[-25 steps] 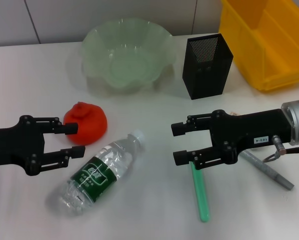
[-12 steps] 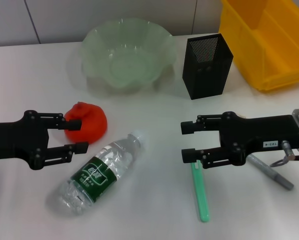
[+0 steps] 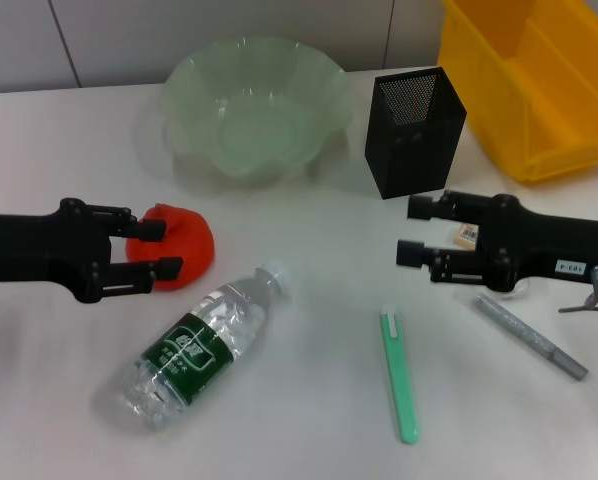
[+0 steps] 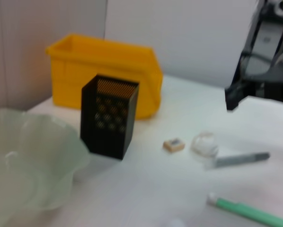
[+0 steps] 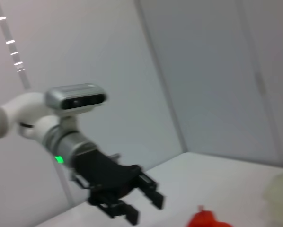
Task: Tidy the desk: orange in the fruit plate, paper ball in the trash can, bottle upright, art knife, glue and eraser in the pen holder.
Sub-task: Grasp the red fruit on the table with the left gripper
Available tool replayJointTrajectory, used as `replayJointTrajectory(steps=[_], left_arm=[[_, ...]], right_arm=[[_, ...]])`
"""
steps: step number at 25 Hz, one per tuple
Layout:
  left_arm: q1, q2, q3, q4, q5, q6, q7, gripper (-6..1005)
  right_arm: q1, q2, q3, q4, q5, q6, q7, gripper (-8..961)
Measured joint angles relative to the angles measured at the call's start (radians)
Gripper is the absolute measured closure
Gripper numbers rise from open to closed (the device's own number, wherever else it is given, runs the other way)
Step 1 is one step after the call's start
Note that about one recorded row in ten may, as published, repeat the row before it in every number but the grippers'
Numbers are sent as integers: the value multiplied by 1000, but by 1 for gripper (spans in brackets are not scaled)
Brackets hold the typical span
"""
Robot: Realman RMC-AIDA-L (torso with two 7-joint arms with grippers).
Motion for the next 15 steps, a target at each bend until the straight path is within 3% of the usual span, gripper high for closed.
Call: replayJointTrajectory(steps=[5, 15], left_arm=[[-2, -9, 120, 89, -11, -63, -115, 471], [1, -10, 309, 162, -62, -333, -202, 480]], right_arm=[[-31, 6, 0, -8, 29, 74, -12, 190], [-78, 10, 2, -9, 31, 118, -38, 191]])
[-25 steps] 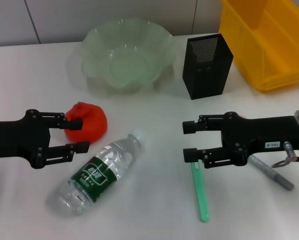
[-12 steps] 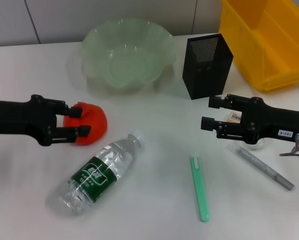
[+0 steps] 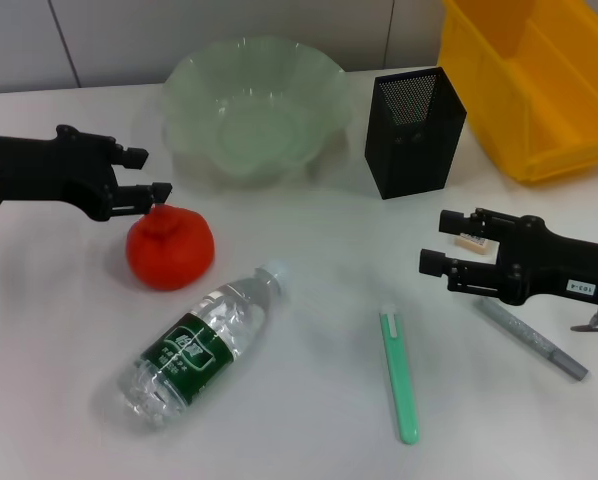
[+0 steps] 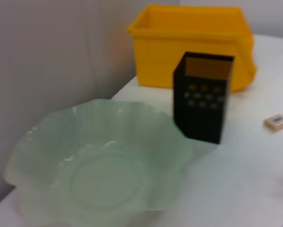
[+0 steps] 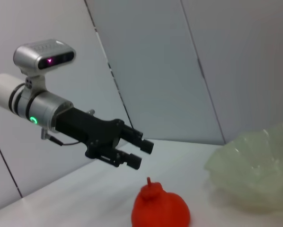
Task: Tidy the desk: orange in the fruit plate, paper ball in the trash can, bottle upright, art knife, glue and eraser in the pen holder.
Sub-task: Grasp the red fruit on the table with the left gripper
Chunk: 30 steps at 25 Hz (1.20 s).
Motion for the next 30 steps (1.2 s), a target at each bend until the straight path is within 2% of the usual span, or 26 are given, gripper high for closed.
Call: replayJointTrajectory(steps=[8, 11, 30], left_arm=[[-5, 3, 184, -4, 63, -108, -68, 486], [-6, 2, 207, -6, 68, -121, -82, 489], [-33, 3, 225, -89, 122, -179, -92, 504]], right_arm=[[-11, 0, 49, 0, 0, 5, -17, 192], [-8, -1, 50, 0, 1, 12, -19, 192], [10, -7, 50, -26, 26, 43, -28, 194]])
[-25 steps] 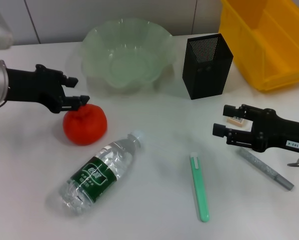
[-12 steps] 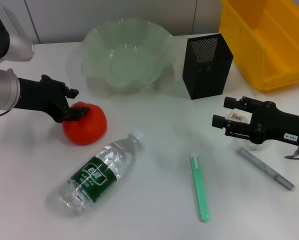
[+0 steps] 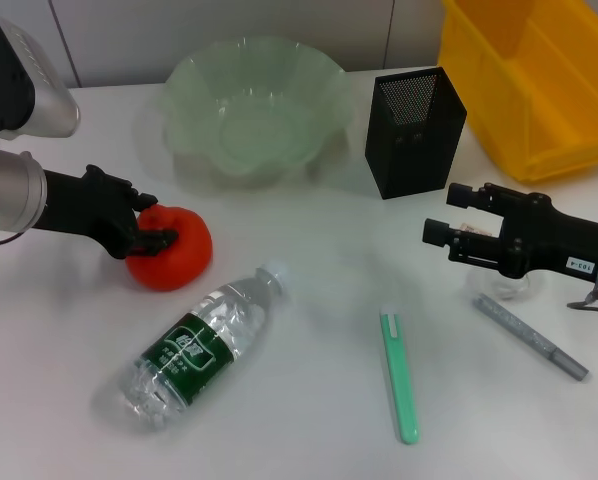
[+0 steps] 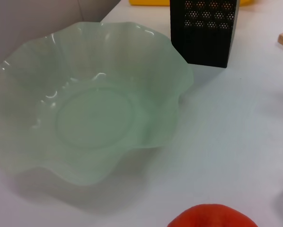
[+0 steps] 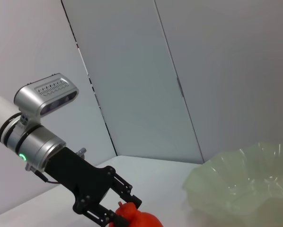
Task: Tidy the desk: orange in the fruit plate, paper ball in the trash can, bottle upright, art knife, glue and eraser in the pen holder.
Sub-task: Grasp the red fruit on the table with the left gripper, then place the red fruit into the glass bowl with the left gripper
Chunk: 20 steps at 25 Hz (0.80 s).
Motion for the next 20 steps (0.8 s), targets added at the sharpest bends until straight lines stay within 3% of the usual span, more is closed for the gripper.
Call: replayJointTrajectory(steps=[11, 17, 19, 20], left_arm=[[-2, -1, 2, 5, 2, 17, -40, 513], [-1, 0, 2, 13, 2, 34, -40, 717], [-1, 0, 2, 13, 2, 34, -40, 741], [13, -1, 2, 74, 0, 76, -55, 752]], right_arm=[[-9, 1, 0, 2, 26, 0, 0, 195], [-10, 1, 0, 2, 27, 0, 0, 196], [-11, 1, 2, 2, 27, 1, 0, 196], [-12, 2, 4, 2, 27, 4, 0, 196]])
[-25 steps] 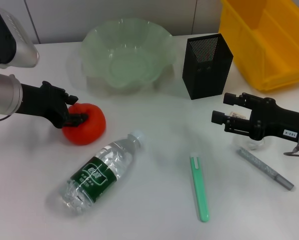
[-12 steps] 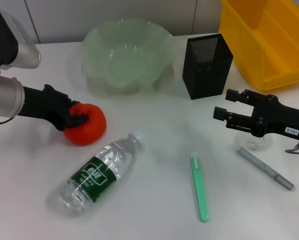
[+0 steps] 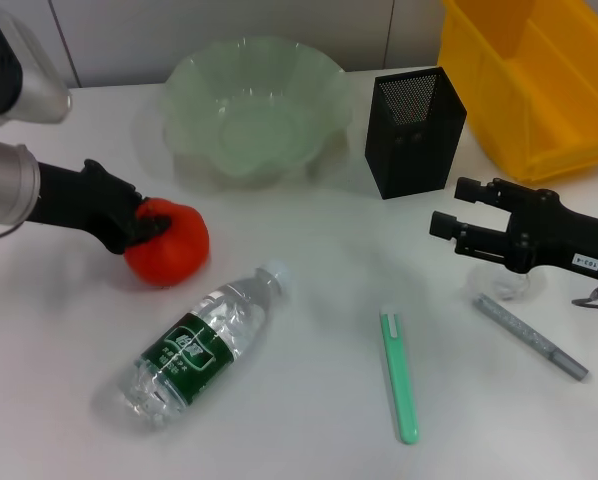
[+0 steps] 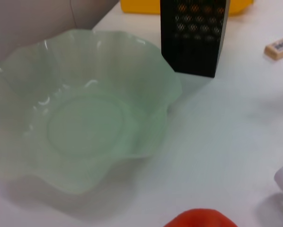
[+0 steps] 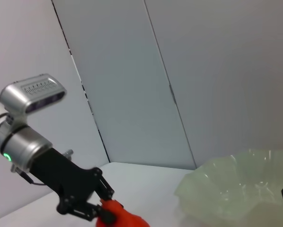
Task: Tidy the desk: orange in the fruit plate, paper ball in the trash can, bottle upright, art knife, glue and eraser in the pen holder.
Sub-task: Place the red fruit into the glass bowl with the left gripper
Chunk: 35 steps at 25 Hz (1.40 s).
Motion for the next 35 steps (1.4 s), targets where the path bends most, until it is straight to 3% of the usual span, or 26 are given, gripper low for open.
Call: replayJointTrajectory(steps=[5, 6, 7, 16, 19, 21, 23, 25, 29, 35], left_arm=[[6, 0, 0, 41, -3, 20, -13, 795], [27, -1, 2, 150, -6, 49, -44, 801], [33, -1, 2, 185, -8, 55, -52, 808], [44, -1, 36, 341, -49, 61, -88, 881], [43, -1, 68, 404, -88, -1, -106, 884], [43, -1, 80, 410, -100, -34, -111, 887], [45, -2, 137, 404, -138, -172, -114, 888], [45, -2, 137, 404, -138, -172, -114, 889], [24, -2, 238, 304, -143, -378, -105, 890], [-15, -3, 277, 181, -150, -500, -99, 898]], right_arm=[[-8, 2, 8, 0, 0, 19, 0, 197], [-11, 3, 10, 0, 0, 21, -1, 197], [-13, 3, 14, 0, 0, 22, -4, 197], [-36, 6, 39, -2, 0, 30, -22, 198], [-40, 6, 39, -3, 0, 31, -23, 198], [-43, 7, 39, -4, 0, 31, -23, 199], [-47, 7, 39, -5, 0, 31, -23, 199], [-51, 7, 39, -11, -1, 30, -23, 199], [-59, 8, 39, -26, -1, 29, -24, 200], [-68, 8, 39, -41, -6, 25, -25, 200]])
